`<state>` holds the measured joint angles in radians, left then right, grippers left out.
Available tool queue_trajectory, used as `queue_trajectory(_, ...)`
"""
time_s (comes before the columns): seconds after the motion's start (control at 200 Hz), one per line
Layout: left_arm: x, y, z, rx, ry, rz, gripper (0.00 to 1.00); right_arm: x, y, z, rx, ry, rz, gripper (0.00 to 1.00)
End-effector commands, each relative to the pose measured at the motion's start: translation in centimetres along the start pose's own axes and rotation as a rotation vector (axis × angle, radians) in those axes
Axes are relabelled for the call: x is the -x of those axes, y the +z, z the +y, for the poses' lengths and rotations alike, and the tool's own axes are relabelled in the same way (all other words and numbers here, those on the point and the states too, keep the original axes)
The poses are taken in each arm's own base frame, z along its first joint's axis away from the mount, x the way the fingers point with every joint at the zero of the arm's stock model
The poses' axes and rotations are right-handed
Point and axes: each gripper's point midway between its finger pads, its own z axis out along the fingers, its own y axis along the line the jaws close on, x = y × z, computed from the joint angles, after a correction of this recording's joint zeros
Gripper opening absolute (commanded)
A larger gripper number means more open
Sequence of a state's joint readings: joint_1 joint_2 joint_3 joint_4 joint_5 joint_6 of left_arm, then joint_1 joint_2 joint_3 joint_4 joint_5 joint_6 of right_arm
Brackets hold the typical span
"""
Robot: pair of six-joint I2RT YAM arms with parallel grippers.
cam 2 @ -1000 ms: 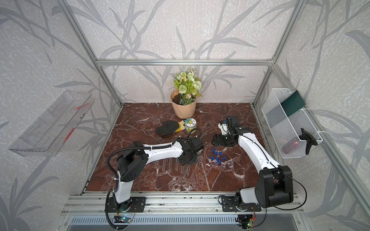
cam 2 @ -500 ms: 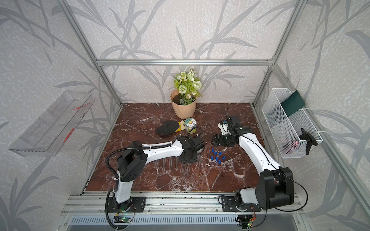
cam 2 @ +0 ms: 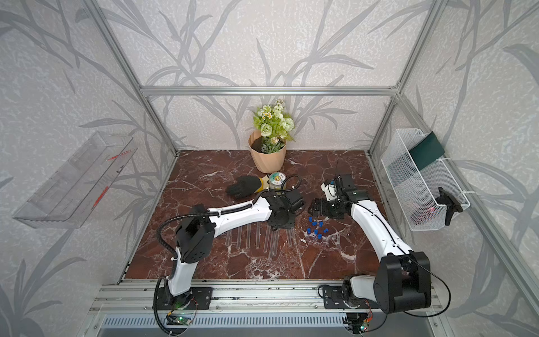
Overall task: Remove stoppers from test tubes
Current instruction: Place the test tube at the center of the board, then pick up the test tube at the center of the board.
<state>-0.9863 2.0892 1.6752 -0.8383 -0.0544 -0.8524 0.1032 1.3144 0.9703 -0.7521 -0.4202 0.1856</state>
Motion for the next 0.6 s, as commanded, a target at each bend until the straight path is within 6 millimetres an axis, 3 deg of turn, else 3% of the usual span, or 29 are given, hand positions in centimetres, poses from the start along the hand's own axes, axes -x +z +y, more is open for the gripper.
queue_trajectory(0.0,0.0,0.7,0.2,0.011,-0.002,0.030,0.31,0.4,-0.6,0.3,0.026,0.008,-0.032,0.93)
queue_trajectory(0.6,0.0,3.7,-0.3,-0.012,-0.055,0.073,0.33,0.1,-0.4,0.0,0.019,0.000,-0.018,0.93)
